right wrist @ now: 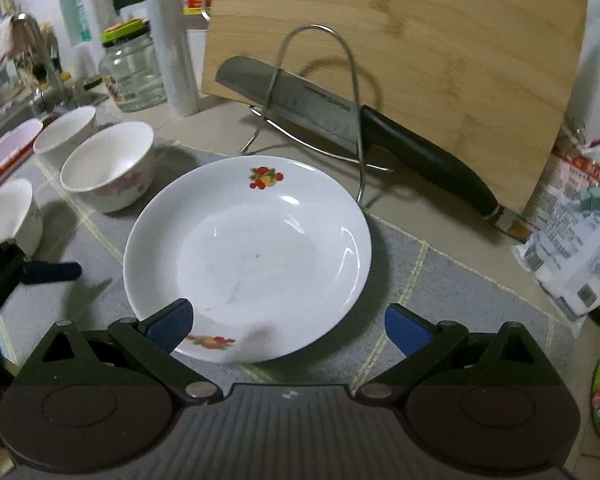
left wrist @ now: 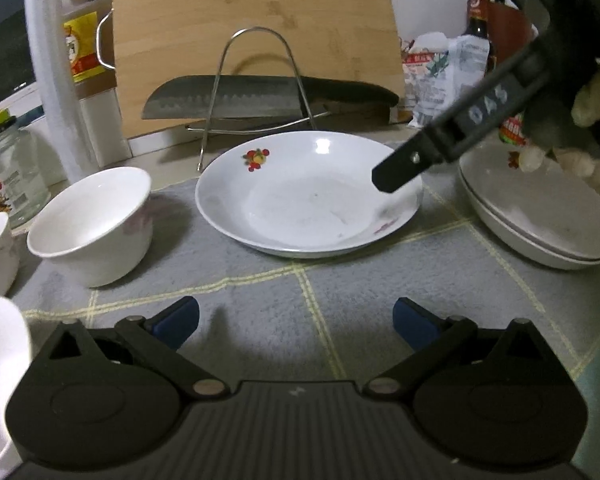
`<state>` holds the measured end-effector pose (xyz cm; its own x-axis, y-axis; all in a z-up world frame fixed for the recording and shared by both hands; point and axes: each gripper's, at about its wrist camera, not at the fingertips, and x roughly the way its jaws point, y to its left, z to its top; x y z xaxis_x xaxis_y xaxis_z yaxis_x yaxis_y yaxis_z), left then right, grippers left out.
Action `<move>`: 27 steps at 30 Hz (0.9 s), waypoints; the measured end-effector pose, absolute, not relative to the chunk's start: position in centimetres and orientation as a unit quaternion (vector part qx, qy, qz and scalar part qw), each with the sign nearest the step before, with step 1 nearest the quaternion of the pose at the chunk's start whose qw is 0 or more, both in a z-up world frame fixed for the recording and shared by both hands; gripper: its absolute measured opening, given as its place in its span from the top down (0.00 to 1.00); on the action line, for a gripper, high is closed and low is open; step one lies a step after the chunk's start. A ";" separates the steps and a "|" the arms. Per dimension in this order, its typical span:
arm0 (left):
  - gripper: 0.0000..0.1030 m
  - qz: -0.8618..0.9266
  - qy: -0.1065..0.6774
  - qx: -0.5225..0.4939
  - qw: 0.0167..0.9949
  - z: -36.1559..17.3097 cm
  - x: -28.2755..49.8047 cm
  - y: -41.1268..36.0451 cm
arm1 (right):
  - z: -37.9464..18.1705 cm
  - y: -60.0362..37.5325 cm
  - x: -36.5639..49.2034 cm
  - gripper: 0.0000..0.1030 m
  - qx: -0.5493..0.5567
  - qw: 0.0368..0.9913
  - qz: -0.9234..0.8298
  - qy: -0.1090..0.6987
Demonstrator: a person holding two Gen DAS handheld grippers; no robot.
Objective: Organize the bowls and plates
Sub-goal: 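Grip the rim of the fruit-print plate with the right tool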
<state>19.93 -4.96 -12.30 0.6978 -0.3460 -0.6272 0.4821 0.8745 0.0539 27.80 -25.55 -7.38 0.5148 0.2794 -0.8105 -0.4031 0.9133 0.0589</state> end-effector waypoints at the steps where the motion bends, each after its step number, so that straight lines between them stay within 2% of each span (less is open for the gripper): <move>1: 0.01 -0.227 0.319 0.106 0.914 -12.4 20.1 -5.1 | -7.5 -25.8 28.2 0.00 -0.063 0.865 0.199 0.456; 17: 0.01 -0.239 0.341 0.088 0.905 -13.4 22.8 -5.9 | -10.7 -27.3 34.1 0.00 0.008 0.822 0.235 0.519; 27: 0.00 -0.252 0.337 0.092 0.902 -13.4 24.0 -5.8 | -11.0 -26.4 36.6 0.00 0.000 0.816 0.261 0.516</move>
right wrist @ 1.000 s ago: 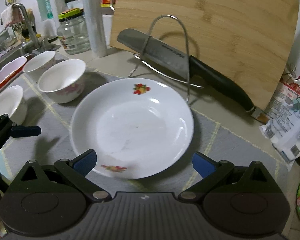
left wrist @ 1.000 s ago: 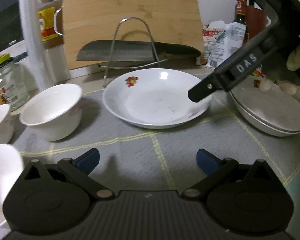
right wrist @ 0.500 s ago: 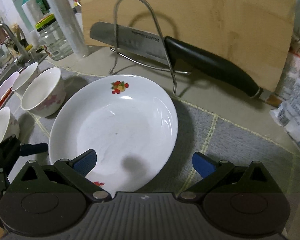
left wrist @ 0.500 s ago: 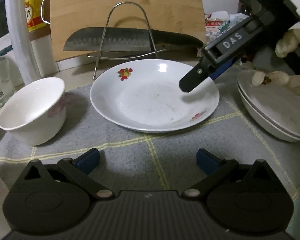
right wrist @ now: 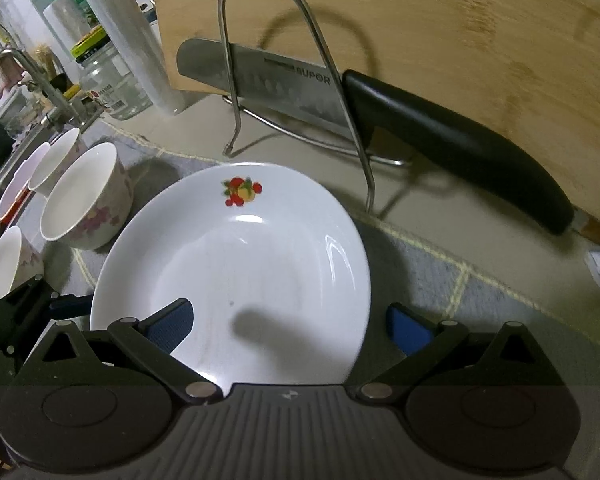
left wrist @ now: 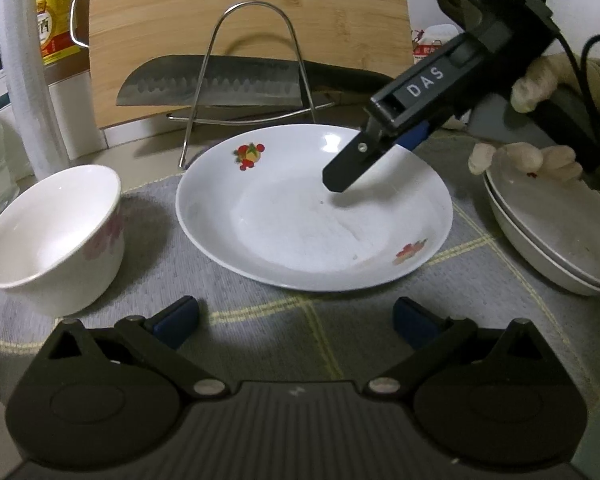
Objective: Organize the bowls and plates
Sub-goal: 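Grip the rim of the fruit-print plate with the right tool, then lift the fruit-print plate off the mat with the right tool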
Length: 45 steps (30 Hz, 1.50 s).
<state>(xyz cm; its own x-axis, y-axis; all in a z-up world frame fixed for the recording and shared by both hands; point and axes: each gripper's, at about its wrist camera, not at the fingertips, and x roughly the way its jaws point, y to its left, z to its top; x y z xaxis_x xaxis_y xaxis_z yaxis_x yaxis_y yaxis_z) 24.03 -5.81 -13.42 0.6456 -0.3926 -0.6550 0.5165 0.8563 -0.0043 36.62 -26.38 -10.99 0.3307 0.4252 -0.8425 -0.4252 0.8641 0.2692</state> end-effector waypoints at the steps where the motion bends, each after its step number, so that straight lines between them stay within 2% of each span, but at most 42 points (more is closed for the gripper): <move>1: 0.00 -0.255 0.337 0.093 0.902 -13.4 24.1 -5.8 | -11.0 -26.3 36.9 0.00 0.002 0.815 0.263 0.516; 33: 0.00 -0.303 0.296 0.167 0.891 -12.8 25.0 -6.5 | -11.2 -24.5 39.6 0.00 -0.010 0.799 0.340 0.495; 45: 0.00 -0.305 0.297 0.165 0.890 -12.8 25.2 -6.4 | -11.2 -24.1 39.3 0.00 -0.014 0.798 0.340 0.498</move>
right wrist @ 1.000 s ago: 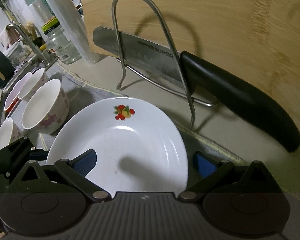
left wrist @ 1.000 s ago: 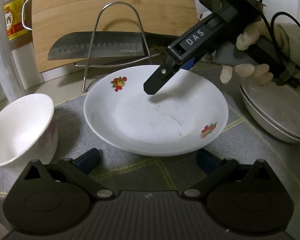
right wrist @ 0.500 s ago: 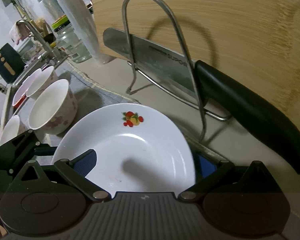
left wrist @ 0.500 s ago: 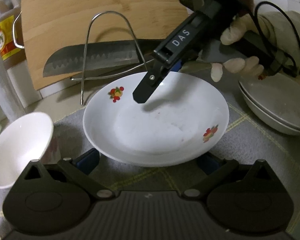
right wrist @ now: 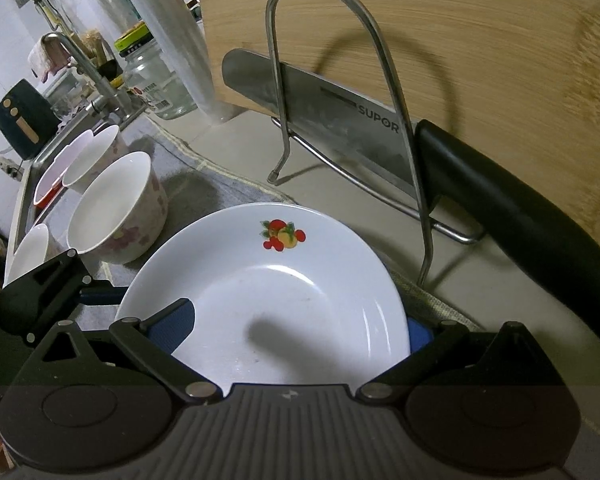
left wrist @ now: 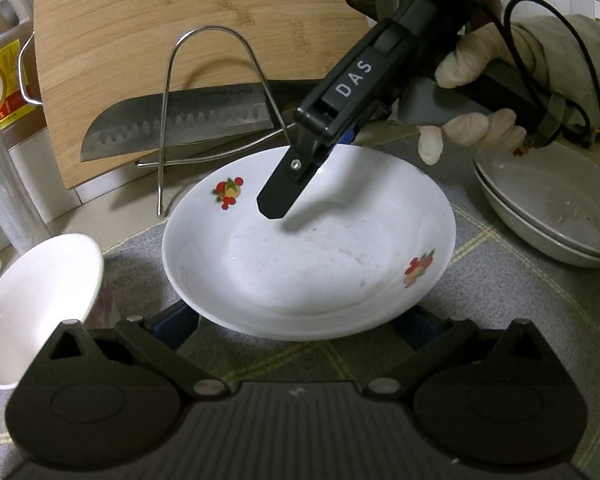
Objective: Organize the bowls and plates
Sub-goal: 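Lift the fruit-print plate off the mat with the right tool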
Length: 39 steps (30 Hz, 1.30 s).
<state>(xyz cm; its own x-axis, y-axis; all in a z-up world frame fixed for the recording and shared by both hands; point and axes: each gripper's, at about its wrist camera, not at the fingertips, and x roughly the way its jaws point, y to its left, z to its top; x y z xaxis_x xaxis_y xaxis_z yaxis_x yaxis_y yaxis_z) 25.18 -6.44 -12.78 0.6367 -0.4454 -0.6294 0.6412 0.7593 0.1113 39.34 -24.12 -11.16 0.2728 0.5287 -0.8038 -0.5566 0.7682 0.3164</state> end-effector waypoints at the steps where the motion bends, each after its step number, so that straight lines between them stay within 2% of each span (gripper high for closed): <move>1: 0.00 -0.306 0.297 0.165 0.889 -12.8 25.2 -6.4 | -11.2 -24.1 39.3 0.00 -0.015 0.798 0.339 0.498; 20: 0.00 -0.305 0.298 0.169 0.889 -12.5 24.6 -6.3 | -10.7 -23.7 38.2 0.00 -0.024 0.800 0.336 0.497; 39: 0.01 -0.303 0.294 0.173 0.890 -10.3 20.5 -5.1 | -8.0 -23.1 33.0 0.00 -0.023 0.806 0.344 0.481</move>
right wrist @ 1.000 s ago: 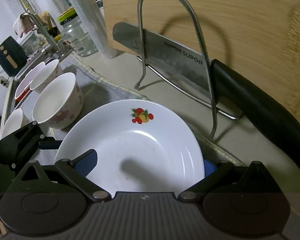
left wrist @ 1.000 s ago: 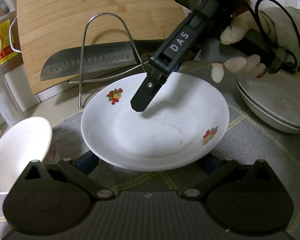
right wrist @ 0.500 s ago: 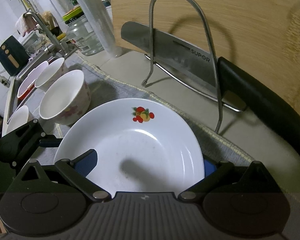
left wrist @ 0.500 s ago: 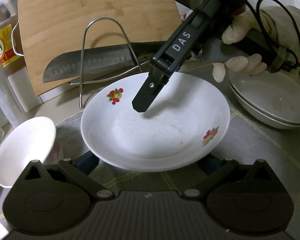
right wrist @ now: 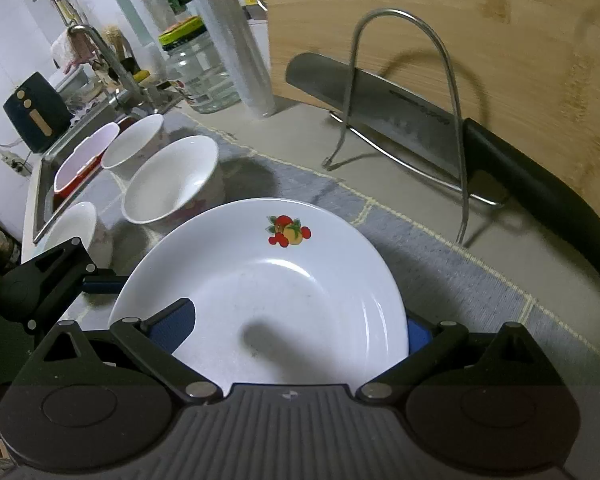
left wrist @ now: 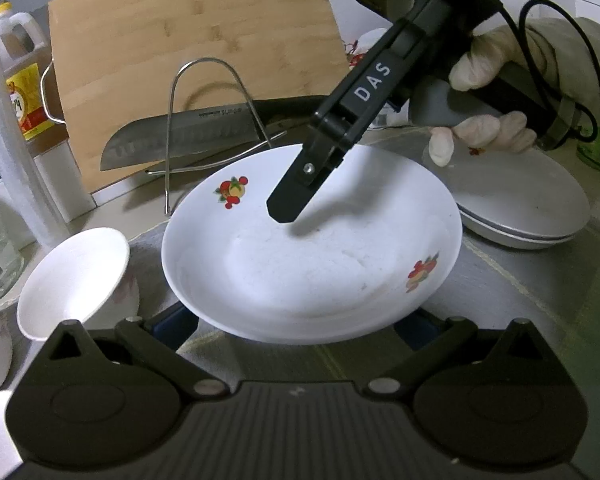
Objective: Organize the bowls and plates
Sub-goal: 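Lift the fruit-print plate off the mat with the right tool, then carry the fruit-print plate over the plate stack with the right tool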
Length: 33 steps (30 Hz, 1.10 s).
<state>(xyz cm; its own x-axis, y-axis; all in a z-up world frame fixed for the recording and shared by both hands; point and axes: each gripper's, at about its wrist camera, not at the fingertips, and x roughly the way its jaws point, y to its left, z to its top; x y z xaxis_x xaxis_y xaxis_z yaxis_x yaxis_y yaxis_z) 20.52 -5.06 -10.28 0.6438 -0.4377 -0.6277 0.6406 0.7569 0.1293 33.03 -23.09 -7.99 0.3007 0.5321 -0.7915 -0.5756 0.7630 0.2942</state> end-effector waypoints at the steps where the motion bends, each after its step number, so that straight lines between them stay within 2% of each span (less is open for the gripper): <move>1: 0.01 -0.302 0.294 0.174 0.890 -10.2 20.3 -5.0 | -7.9 -23.0 32.7 0.00 -0.023 0.807 0.344 0.480; 33: 0.01 -0.393 0.284 0.212 0.849 -8.1 15.3 -6.8 | -5.3 -27.7 22.7 0.00 0.026 0.842 0.272 0.464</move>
<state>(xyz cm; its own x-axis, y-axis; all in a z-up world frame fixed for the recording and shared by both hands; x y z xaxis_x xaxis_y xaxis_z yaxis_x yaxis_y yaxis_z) 15.31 -6.78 -8.12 0.5310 -0.5461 -0.6480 0.7867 0.6018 0.1374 22.65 -27.68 -5.25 0.4207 0.4827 -0.7681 -0.4344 0.8505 0.2966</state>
